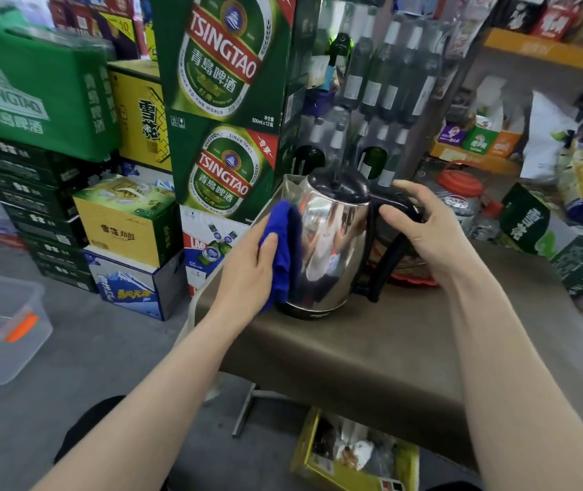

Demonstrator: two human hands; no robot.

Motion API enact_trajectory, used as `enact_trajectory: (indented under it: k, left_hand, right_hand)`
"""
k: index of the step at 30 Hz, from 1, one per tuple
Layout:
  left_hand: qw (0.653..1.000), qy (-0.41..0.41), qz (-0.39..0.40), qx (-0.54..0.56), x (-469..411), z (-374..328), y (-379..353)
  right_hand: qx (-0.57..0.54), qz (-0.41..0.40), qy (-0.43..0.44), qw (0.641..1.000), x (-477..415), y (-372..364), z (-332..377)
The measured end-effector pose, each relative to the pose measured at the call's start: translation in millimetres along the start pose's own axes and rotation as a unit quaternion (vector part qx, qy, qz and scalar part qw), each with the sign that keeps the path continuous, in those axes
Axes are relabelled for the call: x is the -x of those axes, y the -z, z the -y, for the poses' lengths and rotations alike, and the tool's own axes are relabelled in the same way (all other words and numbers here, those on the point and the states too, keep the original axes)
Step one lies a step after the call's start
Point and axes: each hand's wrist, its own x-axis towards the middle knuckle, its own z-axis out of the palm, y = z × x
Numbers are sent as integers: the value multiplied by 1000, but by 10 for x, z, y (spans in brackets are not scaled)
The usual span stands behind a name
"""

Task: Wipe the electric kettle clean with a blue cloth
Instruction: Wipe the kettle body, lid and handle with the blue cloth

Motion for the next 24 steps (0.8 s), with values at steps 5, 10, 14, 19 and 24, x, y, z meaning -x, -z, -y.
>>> enact_trajectory:
  k: [5, 10, 14, 19, 24]
  left_hand:
    - [996, 50, -59, 40, -327, 26, -159]
    - [968, 249, -2, 43, -373, 432, -108]
    - [978, 201, 7, 58, -181, 414, 37]
    - [997, 57, 0, 55, -121, 97, 122]
    - [998, 25, 26, 52, -324, 42, 36]
  right_hand:
    - [-6, -26, -60, 998, 13, -205, 88]
    - [-10, -110, -22, 994, 75, -335, 96]
    - [-61, -56, -10, 997, -118, -280, 101]
    - [3, 13, -19, 1000, -354, -291, 184]
    - [60, -116, -98, 987, 75, -480, 258]
